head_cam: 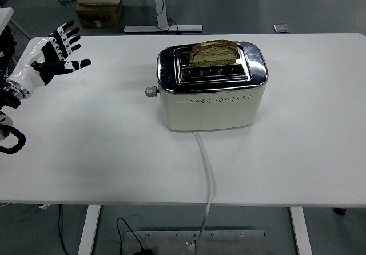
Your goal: Press down toaster
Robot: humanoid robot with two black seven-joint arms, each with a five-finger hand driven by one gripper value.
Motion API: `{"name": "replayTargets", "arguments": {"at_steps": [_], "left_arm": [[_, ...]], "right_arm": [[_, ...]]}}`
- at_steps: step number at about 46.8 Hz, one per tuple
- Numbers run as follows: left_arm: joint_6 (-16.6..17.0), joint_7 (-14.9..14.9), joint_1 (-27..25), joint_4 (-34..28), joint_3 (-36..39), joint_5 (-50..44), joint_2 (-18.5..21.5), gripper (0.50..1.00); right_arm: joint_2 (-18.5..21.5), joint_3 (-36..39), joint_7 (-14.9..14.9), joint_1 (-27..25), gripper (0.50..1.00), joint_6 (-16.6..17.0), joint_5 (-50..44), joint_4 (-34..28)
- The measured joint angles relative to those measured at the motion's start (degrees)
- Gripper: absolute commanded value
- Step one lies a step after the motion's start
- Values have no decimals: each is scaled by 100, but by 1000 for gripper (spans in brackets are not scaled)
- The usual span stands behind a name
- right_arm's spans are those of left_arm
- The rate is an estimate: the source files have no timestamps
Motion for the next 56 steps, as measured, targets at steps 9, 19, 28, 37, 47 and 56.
{"name": "replayTargets", "arguments": {"at_steps": [9,19,28,37,47,56], "left_arm": [[343,-8,-4,37,-14,-883,-132,1000],[371,-9,-5,386,-23,-1565,-485,1000],[328,-9,-9,876,-53,-1755,-927,1000],[323,-9,-7,1051,-63,-2221,-1027,1000],[292,-10,-3,1128,-59,-2357,-1040,1000],[171,-18,-2,1129,-158,-2547,-1025,1000]], "right_arm": [[0,0,0,0,998,2,0,0],[0,0,0,0,998,4,0,0],[0,-8,0,38,998,11,-14,10],[0,-9,1,97,998,10,-9,9],[0,-9,2,97,998,7,-9,8],[0,-9,2,97,998,13,-13,8]]}}
